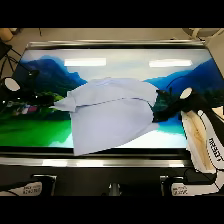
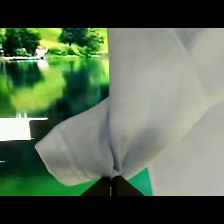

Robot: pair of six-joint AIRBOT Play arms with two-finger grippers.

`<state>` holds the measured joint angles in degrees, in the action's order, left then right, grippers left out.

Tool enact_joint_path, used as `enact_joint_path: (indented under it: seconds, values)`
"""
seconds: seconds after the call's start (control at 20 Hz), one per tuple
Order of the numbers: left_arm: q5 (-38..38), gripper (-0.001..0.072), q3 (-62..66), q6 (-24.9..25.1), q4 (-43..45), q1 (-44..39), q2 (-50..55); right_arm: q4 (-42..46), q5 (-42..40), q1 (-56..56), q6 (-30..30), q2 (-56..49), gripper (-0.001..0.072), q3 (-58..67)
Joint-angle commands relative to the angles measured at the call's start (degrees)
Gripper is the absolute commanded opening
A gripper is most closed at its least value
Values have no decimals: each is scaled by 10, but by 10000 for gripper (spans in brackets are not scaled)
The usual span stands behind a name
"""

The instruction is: Fold the shirts.

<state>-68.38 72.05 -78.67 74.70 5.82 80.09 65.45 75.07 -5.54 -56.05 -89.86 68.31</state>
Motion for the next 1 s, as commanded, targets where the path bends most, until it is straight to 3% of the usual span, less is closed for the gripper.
enact_joint_path:
  seconds: [0.0, 0.1, 0.2, 0.35, 0.4, 0.45, 0.6, 0.7, 0.9, 0.95]
  values:
    - [-43, 21, -32, 24, 22, -3, -40, 93, -42, 0, -4, 0, 26, 172]
    - [-40, 21, -112, 20, 2, -14, -72, 147, -132, 0, -31, 0, 26, 259]
    - [-12, 21, -210, -3, -71, -31, -101, 171, -199, 0, -55, 0, 27, 289]
    - [75, 21, -325, 19, -236, -91, -127, 165, -147, 0, -60, -23, 49, 289]
    - [89, 22, -335, 22, -247, -113, -125, 161, -110, 0, -63, -29, 271, 289]
    - [96, 21, -334, 23, -246, -130, -126, 162, -56, 0, -65, -28, 704, 289]
    - [104, 22, -310, 26, -245, -136, -126, 226, 160, 0, -56, -15, 664, 275]
    - [111, 22, -289, 44, -245, -129, -126, 211, 228, 0, -57, 20, 663, 170]
    - [113, 21, -263, 64, -244, -123, -126, 62, 123, 0, -35, 173, 662, -133]
    - [114, 22, -263, 63, -243, -123, -126, 52, 89, 0, -60, 215, 667, -202]
